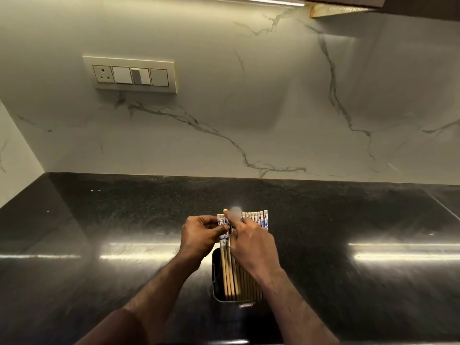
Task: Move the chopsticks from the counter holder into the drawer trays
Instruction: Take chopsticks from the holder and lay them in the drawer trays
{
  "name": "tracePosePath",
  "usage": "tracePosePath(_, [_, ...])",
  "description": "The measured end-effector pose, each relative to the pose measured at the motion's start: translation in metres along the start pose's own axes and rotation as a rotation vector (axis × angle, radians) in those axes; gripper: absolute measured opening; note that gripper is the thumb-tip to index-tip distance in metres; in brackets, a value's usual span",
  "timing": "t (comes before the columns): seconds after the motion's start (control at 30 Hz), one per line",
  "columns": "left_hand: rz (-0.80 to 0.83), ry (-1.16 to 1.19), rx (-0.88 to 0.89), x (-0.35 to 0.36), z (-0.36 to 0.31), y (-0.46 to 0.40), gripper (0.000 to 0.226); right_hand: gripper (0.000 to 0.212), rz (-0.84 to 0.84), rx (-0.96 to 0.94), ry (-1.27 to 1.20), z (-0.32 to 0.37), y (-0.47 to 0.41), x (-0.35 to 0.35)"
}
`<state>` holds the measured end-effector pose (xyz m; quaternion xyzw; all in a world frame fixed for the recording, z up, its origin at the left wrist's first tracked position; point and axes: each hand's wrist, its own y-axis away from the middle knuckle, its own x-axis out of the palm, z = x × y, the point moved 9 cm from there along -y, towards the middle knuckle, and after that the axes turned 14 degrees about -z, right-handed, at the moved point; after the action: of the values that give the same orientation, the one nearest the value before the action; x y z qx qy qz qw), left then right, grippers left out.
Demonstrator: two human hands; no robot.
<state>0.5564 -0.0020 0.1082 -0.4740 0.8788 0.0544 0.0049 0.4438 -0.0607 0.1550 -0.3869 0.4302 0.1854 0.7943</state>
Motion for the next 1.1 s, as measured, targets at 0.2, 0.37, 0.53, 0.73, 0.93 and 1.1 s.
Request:
tracePosePath(0.2, [-0.007, -0.004, 0.165, -0.013, -0.052, 0.026, 0.019, 0.051, -0.089, 0.035, -0.167, 0.009, 0.007, -0.023])
tracePosePath(0.37, [0.059, -0.006, 0.400, -0.024, -0.145, 0.069, 0.023, 0.032, -0.107, 0.242, -0.604, 0.015, 0.033, -0.058])
tracePosePath(0.53, [0.119, 0.057, 0.490, -0.043, -0.219, 0.136, 0.018, 0.019, -0.006, 0.310, -0.904, 0.031, 0.088, -0.096])
tracePosePath(0.73, [0.207, 0.157, 0.454, -0.055, -0.239, 0.225, 0.017, 0.019, 0.142, 0.422, -1.179, 0.041, 0.187, -0.131])
tracePosePath(0.93, [0.228, 0.158, 0.318, -0.033, -0.197, 0.288, 0.014, 0.016, 0.194, 0.473, -1.075, 0.014, 0.271, -0.171])
tracePosePath(1.1, [0.263, 0.194, 0.183, 0.023, -0.138, 0.333, 0.015, 0.015, 0.228, 0.575, -0.943, -0.053, 0.342, -0.197])
